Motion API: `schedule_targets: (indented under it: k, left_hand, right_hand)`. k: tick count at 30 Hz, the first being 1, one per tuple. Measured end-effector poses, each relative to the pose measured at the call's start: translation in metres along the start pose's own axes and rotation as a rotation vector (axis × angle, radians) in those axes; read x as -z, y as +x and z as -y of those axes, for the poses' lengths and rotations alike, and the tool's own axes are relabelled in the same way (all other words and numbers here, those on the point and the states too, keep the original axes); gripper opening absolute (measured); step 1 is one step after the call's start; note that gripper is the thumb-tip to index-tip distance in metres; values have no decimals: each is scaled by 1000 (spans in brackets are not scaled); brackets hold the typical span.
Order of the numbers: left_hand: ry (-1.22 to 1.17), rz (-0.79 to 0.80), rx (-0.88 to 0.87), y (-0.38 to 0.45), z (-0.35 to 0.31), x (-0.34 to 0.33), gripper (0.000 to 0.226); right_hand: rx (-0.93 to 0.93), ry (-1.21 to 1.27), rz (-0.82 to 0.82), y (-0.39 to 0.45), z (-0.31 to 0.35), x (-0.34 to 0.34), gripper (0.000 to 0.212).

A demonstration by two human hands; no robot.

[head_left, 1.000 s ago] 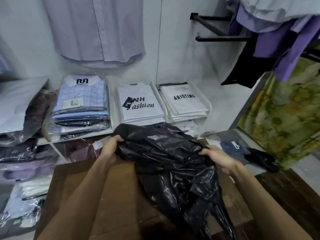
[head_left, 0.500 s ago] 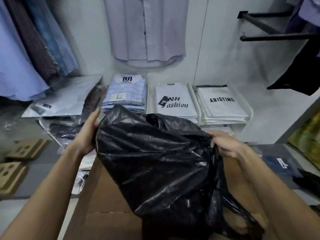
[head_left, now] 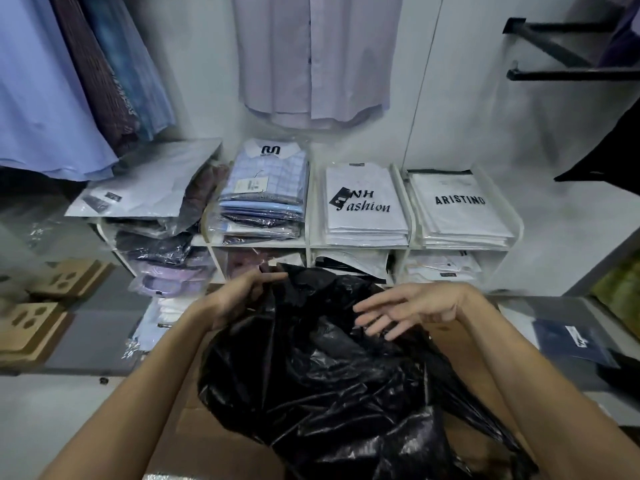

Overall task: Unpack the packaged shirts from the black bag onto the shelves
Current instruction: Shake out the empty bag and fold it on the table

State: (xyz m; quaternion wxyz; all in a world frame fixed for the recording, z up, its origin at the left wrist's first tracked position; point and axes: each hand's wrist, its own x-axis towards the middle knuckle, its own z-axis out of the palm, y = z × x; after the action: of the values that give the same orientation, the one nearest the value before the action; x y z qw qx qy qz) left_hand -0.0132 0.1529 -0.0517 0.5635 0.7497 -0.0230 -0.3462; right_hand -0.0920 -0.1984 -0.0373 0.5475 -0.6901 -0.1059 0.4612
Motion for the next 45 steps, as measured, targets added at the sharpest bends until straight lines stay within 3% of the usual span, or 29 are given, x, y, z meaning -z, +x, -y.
schedule_targets:
  k: [2, 3, 7, 10, 14, 16, 18, 20, 22, 24, 25, 29, 32, 34, 36, 40, 43, 45]
  left_hand:
    - [21, -10, -11, 3, 2, -13, 44]
    - [43, -25, -52, 4, 4, -20, 48]
    - [218, -102, -241, 8, 11, -32, 66]
    - [486, -259, -252, 14, 15, -15, 85]
    - [700, -583, -154, 7, 22, 37, 68]
    - [709, -702, -40, 0, 35, 78, 59]
    - [683, -794, 52, -7, 45, 112, 49]
    - [640, -863, 52, -11, 40, 122, 36]
    - [547, -917, -16, -8, 22, 117, 30]
    - [459, -912, -78, -2, -1, 109, 27]
    - [433, -902, -94, 2, -12, 108, 26]
    - [465, -879, -143, 10, -48, 113, 30]
    - [490, -868, -251, 9, -80, 108, 17]
    - [525, -857, -321, 14, -97, 110, 18]
    - [548, -823, -377, 15, -109, 111, 17]
    - [534, -826, -467, 13, -132, 118, 25]
    - [526, -832, -507, 4, -156, 112, 29]
    - [571, -805, -515, 1, -170, 95, 32]
  right_hand:
    - [-164, -2, -182, 23, 7, -19, 110]
    - [-233, 5, -237, 36, 13, -32, 104]
    - [-304, -49, -335, 81, 13, -71, 39]
    - [-275, -91, -451, 95, -2, -69, 31]
    - [-290, -226, -644, 62, -28, -27, 32]
    - [-279, -232, -857, 33, -43, -6, 34]
    - [-225, -214, -1088, 8, -54, 11, 20]
    - [-166, -141, -1199, -3, -65, 27, 35]
    - [-61, -47, -1196, -3, -67, 36, 40]
    - [84, 99, -1141, 1, -57, 28, 10]
    - [112, 201, -1147, -1, -47, 22, 7]
    - [210, 598, -1325, -9, -49, 27, 24]
    - [268, 896, -1316, -23, -60, 34, 64]
    - [200, 702, -1162, -30, -63, 38, 88]
    - [74, 461, -1086, -25, -60, 33, 82]
    - [-51, 191, -1275, -6, -82, 33, 37]
    - [-25, 106, -1347, 5, -89, 25, 30]
    - [-16, 105, -1291, 16, -82, 14, 52]
